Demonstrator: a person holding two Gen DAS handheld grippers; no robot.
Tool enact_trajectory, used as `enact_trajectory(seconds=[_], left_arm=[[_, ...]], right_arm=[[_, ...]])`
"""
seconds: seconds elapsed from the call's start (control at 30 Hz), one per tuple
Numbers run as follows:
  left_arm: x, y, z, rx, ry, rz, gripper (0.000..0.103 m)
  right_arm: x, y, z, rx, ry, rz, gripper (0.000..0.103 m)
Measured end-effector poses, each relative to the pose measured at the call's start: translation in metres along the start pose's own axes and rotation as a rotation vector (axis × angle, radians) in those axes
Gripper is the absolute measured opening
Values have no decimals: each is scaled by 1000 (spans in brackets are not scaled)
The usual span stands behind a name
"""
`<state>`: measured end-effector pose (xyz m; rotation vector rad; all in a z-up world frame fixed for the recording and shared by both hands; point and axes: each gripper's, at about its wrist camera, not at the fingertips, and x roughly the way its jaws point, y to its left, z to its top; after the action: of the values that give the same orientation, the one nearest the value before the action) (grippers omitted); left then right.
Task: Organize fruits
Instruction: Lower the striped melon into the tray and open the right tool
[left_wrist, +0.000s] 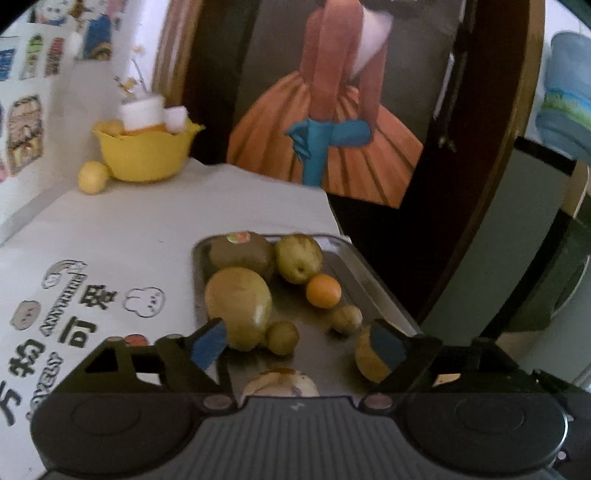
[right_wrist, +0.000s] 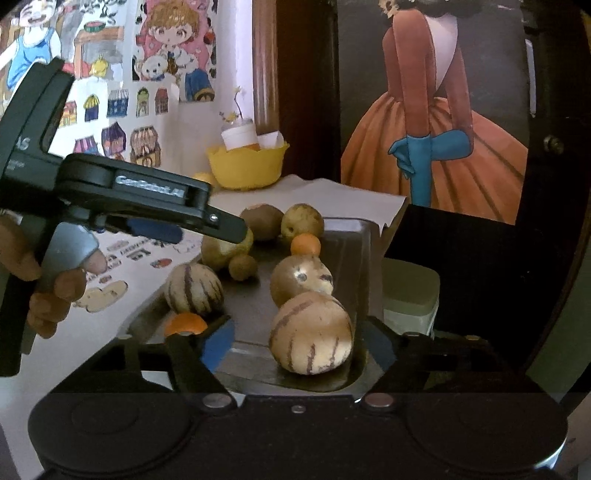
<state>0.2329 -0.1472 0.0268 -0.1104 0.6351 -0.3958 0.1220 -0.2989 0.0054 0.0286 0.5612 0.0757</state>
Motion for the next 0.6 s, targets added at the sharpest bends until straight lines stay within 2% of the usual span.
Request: enact_trajectory(seconds=[0.03, 0.1, 0.2, 0.3, 0.6], left_arm=[[-5, 1, 0, -11, -15, 12, 99], [-15, 4, -1, -30, -48, 43, 102], [-33, 12, -4, -69, -96, 81, 102], [-49, 19, -7, -97, -126, 113, 102], [-99, 34, -30, -131, -176, 222, 102]], right_arm=[[-3, 1, 1, 4, -9, 2, 83], [-8, 5, 1, 8, -25, 7, 90], [-16, 9, 3, 21, -48, 17, 99], [-25, 15, 5, 30, -72, 24, 102], [-53, 38, 3, 98, -110, 42, 102]])
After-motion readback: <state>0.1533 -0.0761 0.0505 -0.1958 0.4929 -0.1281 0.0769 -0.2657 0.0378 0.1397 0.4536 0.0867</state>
